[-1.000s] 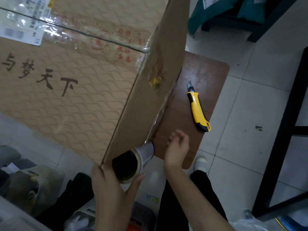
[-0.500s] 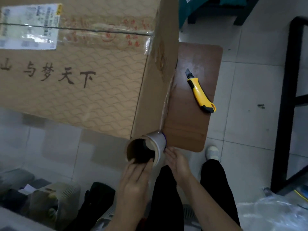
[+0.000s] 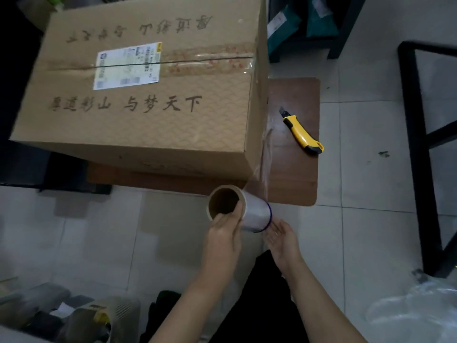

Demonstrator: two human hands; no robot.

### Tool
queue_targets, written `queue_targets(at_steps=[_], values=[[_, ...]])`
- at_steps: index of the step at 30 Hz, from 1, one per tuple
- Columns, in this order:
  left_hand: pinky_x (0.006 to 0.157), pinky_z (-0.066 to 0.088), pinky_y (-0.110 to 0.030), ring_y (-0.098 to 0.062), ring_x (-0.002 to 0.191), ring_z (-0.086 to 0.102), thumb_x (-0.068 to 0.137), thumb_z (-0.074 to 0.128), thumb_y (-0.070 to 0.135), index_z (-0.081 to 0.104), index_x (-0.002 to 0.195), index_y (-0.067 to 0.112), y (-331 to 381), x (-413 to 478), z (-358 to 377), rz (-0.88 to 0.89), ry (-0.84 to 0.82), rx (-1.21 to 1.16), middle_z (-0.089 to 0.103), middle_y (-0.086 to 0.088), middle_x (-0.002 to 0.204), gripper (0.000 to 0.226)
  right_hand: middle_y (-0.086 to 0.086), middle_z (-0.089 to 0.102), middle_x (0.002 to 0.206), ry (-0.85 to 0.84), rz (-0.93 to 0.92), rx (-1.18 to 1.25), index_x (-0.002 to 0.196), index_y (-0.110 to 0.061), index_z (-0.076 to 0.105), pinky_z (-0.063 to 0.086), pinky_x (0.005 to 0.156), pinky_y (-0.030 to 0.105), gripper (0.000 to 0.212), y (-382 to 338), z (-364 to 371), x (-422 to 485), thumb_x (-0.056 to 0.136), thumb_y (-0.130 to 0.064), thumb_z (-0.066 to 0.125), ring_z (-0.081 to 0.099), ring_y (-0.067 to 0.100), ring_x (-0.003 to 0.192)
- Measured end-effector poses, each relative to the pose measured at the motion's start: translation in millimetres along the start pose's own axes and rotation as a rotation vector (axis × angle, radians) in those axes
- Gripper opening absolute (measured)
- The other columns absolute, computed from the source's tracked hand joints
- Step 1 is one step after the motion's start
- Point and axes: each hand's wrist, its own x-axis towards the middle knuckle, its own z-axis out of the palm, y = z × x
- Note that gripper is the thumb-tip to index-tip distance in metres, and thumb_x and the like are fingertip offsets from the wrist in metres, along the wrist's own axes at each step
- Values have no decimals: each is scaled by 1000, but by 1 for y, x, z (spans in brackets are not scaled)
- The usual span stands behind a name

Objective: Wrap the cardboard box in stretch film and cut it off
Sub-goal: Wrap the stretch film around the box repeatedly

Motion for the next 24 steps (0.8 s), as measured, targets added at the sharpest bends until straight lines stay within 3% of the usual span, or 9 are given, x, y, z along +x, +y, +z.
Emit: queue_targets(at_steps=[2,6,9,13,18,21,24], values=[[74,39,-14,-18,86,58,91,50,15,56,127,7,-1,-3,-7,-17,37,-14,67,-18,95,38,6,63,102,-4,-29,64,106,-9,60,45,84,25,30,9,-2,-11,99,-19,32,59,17,95],[85,32,-15,-32,110,56,94,52,11,51,132,5,-2,-2,-21,-89,66,-26,63,-21,118,38,8,62,100,5,-85,113,112,-6,56,46,83,24,29,23,-1,-30,100,-17,32,58,17,91],[88,26,-9,-29,120,51,96,51,13,49,134,8,-9,-2,-34,-139,25,-59,58,-18,128,39,7,62,96,17,-123,130,98,-9,59,47,83,26,27,34,8,-45,100,-16,33,58,17,89],[102,30,-20,-26,130,44,96,50,20,49,135,14,-33,7,-58,-188,-85,-82,52,-11,138,39,5,63,96,40,-183,203,95,-13,59,50,78,23,25,54,26,-60,99,-14,35,59,15,89],[98,28,-14,-16,131,42,96,51,20,51,134,14,-64,21,-92,-85,-222,-85,52,-5,137,38,4,62,95,122,-227,288,92,-15,58,47,78,24,25,91,54,-65,99,-14,35,58,15,88],[94,32,-13,-2,119,40,96,50,22,49,135,15,-83,24,-111,-20,-303,-102,54,-1,134,39,4,60,90,195,-254,398,85,-16,57,46,70,22,25,119,75,-65,98,-14,36,57,14,82],[98,34,-15,-2,121,43,96,51,21,51,133,13,-104,25,-129,6,-366,-175,54,-1,135,38,2,60,90,236,-289,495,87,-16,58,51,60,16,24,146,96,-62,98,-14,37,57,12,80]])
